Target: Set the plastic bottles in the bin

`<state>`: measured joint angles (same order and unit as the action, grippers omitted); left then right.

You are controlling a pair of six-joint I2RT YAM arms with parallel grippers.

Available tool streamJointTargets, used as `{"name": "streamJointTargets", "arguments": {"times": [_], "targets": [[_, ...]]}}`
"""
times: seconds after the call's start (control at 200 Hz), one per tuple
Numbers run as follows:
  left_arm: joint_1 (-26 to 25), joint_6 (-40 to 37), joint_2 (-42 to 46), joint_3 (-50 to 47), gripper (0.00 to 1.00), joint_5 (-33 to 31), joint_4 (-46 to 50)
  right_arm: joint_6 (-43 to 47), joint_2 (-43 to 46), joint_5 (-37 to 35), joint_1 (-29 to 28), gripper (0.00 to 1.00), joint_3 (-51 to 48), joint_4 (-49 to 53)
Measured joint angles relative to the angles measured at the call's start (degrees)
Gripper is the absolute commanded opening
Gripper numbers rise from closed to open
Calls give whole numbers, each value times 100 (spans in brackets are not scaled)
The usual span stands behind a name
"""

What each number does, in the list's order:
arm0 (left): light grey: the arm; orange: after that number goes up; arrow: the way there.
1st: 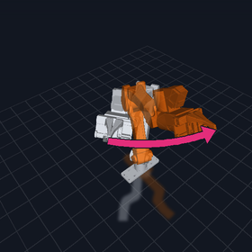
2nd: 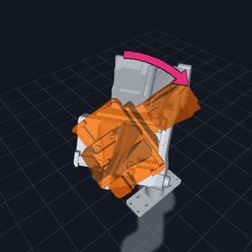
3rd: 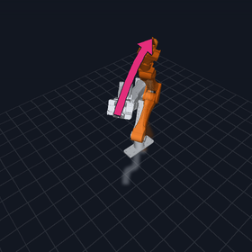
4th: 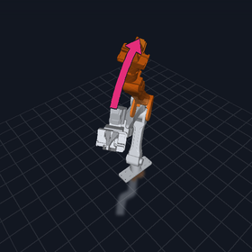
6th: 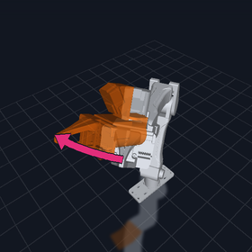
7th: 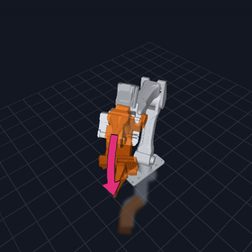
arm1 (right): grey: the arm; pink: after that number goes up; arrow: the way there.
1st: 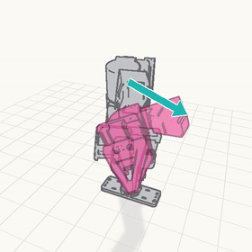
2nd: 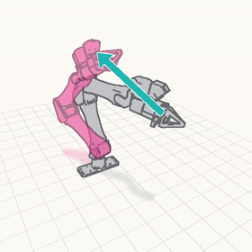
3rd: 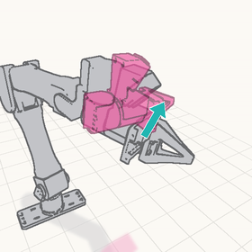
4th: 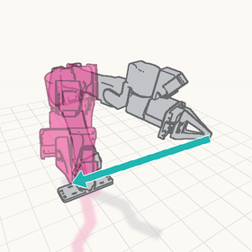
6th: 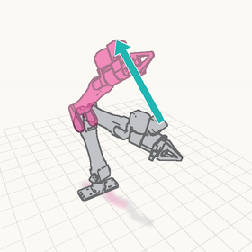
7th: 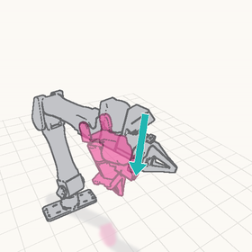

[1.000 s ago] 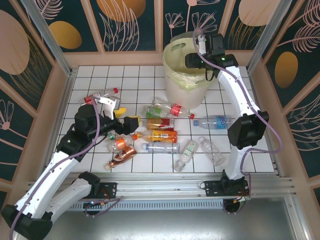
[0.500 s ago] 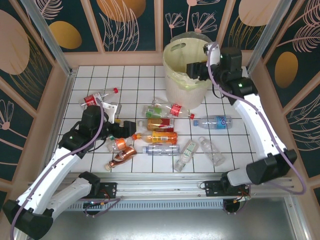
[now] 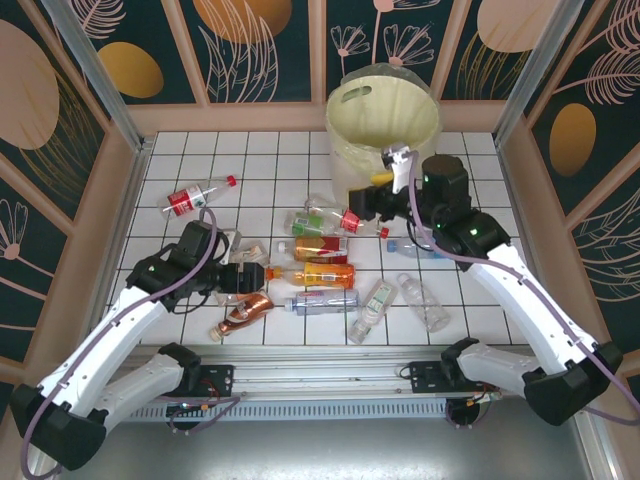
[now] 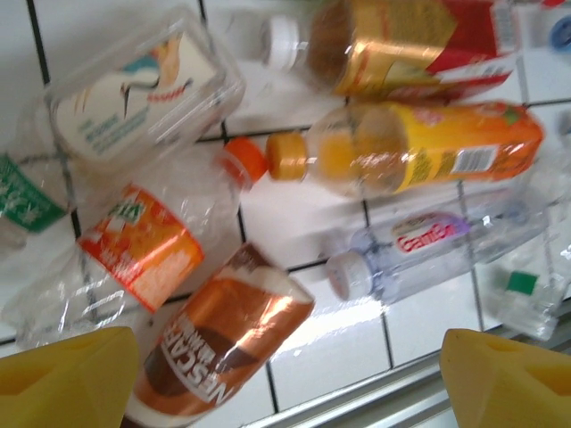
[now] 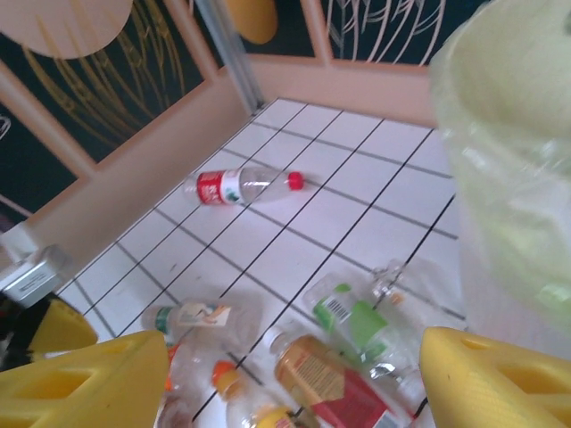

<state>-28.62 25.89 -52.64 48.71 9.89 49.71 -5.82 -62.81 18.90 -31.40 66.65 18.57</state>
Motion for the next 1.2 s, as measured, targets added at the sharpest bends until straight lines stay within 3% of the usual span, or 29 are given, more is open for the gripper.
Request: {"name": "streamJointTargets", "arguments": {"times": [0.54, 0.896, 1.201], "targets": [[-1408, 317, -1502, -116, 86, -951, 334, -332, 544, 225, -564, 75, -1014, -433], [-1790, 402, -2063, -282, 75, -1211, 256, -376, 546, 221, -684, 75, -1257, -562], [-1790, 400, -2378, -332, 75, -1191, -179, -400, 555, 219, -713, 75, -1338, -621]]}}
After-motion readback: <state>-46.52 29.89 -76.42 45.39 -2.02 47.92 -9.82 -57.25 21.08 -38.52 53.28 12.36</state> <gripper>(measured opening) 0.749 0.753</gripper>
